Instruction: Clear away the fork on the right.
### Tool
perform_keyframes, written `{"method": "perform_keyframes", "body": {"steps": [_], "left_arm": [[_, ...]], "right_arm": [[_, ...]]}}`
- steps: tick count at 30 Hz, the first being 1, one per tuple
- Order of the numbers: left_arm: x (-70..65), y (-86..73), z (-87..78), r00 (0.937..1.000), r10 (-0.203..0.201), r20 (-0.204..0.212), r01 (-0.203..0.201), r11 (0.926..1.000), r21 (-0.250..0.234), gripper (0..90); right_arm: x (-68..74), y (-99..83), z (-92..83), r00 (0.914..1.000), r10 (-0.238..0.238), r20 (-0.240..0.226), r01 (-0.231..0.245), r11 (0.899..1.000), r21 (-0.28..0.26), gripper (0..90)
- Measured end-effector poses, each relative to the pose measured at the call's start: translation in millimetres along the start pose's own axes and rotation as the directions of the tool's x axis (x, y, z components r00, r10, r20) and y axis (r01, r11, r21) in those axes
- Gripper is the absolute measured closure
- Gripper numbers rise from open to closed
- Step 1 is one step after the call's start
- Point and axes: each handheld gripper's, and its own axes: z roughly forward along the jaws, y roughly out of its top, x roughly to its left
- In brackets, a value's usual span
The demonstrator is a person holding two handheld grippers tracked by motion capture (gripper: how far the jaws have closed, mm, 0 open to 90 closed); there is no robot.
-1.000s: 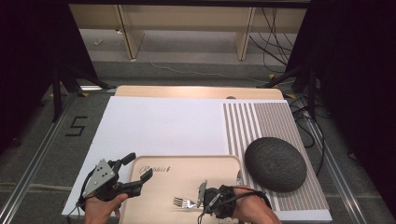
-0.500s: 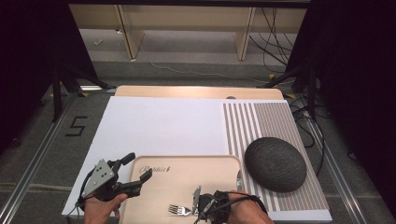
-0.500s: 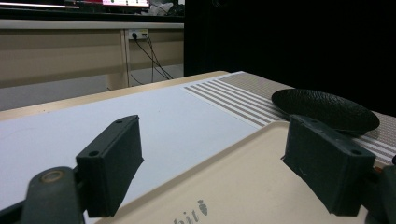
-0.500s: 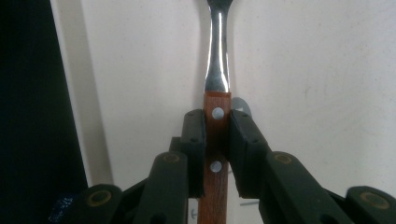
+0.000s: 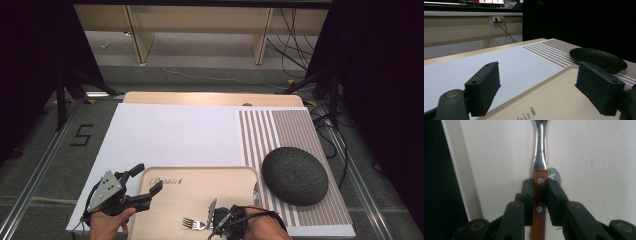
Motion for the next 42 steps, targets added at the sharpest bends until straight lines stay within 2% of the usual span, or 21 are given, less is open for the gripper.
{"method": "perform_keyframes", "body": {"steps": [3,4,6,7,8,13,14,16,17,19,23,24,27,30,33,36,42], "left_arm": [[-0.1,0.0,0.0,1.0000,-0.001,0.000,0.001,1.0000,0.000,18.3],[-0.1,-0.2,0.4,1.0000,-0.003,0.003,0.003,1.0000,-0.006,18.3],[0.0,-0.4,0.7,1.0000,-0.004,0.006,0.004,0.9999,-0.011,18.3],[-0.1,-0.4,0.7,1.0000,-0.004,0.007,0.004,0.9999,-0.011,18.3],[-0.2,-0.4,0.7,1.0000,-0.005,0.007,0.005,0.9999,-0.011,18.3],[-0.3,-0.4,0.7,1.0000,-0.006,0.007,0.006,0.9999,-0.012,18.3],[-0.3,-0.4,0.7,1.0000,-0.006,0.007,0.006,0.9999,-0.012,18.3],[-0.2,-0.4,0.7,1.0000,-0.005,0.007,0.005,0.9999,-0.012,18.3],[-0.1,-0.4,0.7,1.0000,-0.004,0.007,0.004,0.9999,-0.011,18.3],[-0.1,-0.4,0.5,1.0000,-0.003,0.004,0.003,1.0000,-0.008,18.3],[-0.1,-0.4,0.7,1.0000,-0.004,0.008,0.004,0.9999,-0.011,18.3],[0.0,-0.5,0.7,1.0000,-0.004,0.008,0.004,0.9999,-0.010,18.3],[0.2,-0.6,0.6,1.0000,-0.006,0.006,0.006,0.9999,-0.010,18.3],[-0.2,-0.5,0.6,1.0000,-0.006,0.007,0.006,0.9999,-0.011,18.3],[0.0,-0.3,0.0,1.0000,-0.002,0.001,0.002,1.0000,-0.001,18.3],[-0.1,-0.3,-0.1,1.0000,-0.002,0.001,0.002,1.0000,-0.001,18.3],[0.0,-0.3,-0.1,1.0000,-0.002,0.001,0.002,1.0000,-0.001,18.3]], "right_arm": [[-1.3,-1.1,0.1,0.9999,0.014,0.007,-0.014,1.000,-0.003,77.5],[-3.0,-1.8,0.5,1.0000,0.002,0.006,-0.002,1.000,-0.009,77.4],[-3.2,-2.2,0.3,0.9996,0.027,0.005,-0.027,1.000,-0.008,77.4],[-5.7,-3.0,1.1,0.9999,0.007,0.011,-0.007,1.000,-0.017,77.4],[-4.2,-2.7,0.3,0.9994,0.035,0.005,-0.035,0.999,-0.010,77.4],[-6.8,-3.9,1.1,0.9995,0.025,0.017,-0.025,1.000,-0.017,77.3],[-6.2,-3.5,0.7,0.9990,0.043,0.015,-0.043,0.999,-0.016,77.2],[-8.7,-4.7,1.2,0.9995,0.028,0.013,-0.028,0.999,-0.022,76.9],[-7.3,-4.3,0.7,0.9989,0.044,0.014,-0.044,0.999,-0.019,76.8],[-7.5,-4.4,0.7,0.9991,0.040,0.015,-0.040,0.999,-0.019,75.7],[-9.2,-4.2,-0.2,0.9990,0.036,0.028,-0.035,0.999,-0.030,53.6],[-8.7,-4.6,-1.4,0.9983,0.049,0.030,-0.048,0.998,-0.033,49.5],[-9.6,-4.9,-7.2,0.9980,0.035,0.052,-0.031,0.996,-0.085,41.0],[-8.1,-4.8,-12.0,0.9973,0.055,0.050,-0.048,0.991,-0.122,38.9],[-6.4,-3.6,-13.7,0.9985,0.042,0.036,-0.037,0.989,-0.140,39.6],[-4.5,-1.7,-14.4,0.9990,0.038,0.025,-0.034,0.989,-0.145,44.1],[-0.1,2.0,-12.9,0.9997,0.024,0.008,-0.023,0.988,-0.151,66.7]]}}
